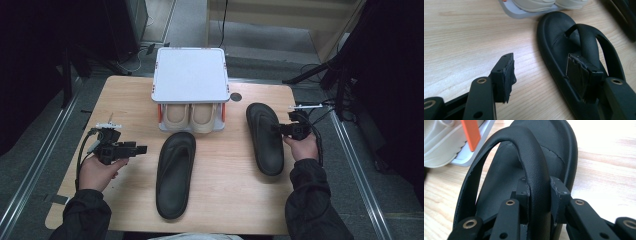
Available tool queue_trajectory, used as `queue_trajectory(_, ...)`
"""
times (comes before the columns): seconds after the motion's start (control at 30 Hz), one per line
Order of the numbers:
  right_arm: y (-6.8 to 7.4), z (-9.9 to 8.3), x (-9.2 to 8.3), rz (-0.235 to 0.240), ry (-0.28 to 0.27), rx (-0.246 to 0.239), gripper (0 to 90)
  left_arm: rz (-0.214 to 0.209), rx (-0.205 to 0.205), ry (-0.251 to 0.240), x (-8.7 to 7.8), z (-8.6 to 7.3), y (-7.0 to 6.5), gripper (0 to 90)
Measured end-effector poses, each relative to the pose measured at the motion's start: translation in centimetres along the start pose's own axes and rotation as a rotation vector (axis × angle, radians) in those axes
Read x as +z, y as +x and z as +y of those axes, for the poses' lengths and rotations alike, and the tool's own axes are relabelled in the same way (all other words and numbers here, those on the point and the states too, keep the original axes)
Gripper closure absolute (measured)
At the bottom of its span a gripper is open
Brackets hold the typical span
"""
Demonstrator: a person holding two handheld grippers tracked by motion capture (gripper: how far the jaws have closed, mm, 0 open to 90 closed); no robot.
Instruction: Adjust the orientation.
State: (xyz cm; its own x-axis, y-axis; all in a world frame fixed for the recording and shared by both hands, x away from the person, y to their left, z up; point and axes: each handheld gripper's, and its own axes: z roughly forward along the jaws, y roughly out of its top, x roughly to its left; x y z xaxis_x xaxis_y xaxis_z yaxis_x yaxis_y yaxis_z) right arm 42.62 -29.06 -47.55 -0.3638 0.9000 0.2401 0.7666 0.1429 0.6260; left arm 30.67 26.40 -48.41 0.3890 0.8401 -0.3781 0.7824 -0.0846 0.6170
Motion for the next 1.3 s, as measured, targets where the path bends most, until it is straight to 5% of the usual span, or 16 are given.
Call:
queue_trajectory(0.63, 3.6, -2.9, -2.2, 0.047, 0.017, -0.027, 72.1, -0.035, 0.074, 0.014, 1.7, 1.9, -1.4, 40.3)
queue_trajectory(1.07, 7.6, -5.2, -2.6, 0.076, 0.041, -0.045, 71.9, -0.050, 0.099, 0.038, 2.6, 2.6, -2.1, 48.3)
queue_trajectory(1.13, 8.2, -5.5, -2.5, 0.080, 0.040, -0.049, 71.8, -0.061, 0.076, 0.042, 2.5, 2.7, -2.2, 62.3)
queue_trajectory(1.17, 8.4, -5.6, -2.5, 0.082, 0.039, -0.053, 71.8, -0.079, 0.071, 0.022, 2.3, 2.8, -2.2, 62.3)
queue_trajectory(1.23, 9.4, -5.9, -2.2, 0.091, 0.036, -0.064, 71.8, -0.084, 0.101, -0.016, 1.9, 2.9, -2.4, 78.8)
queue_trajectory(1.3, 9.7, -6.0, -2.2, 0.096, 0.039, -0.068, 71.7, -0.076, 0.123, -0.007, 2.0, 3.0, -2.3, 81.9)
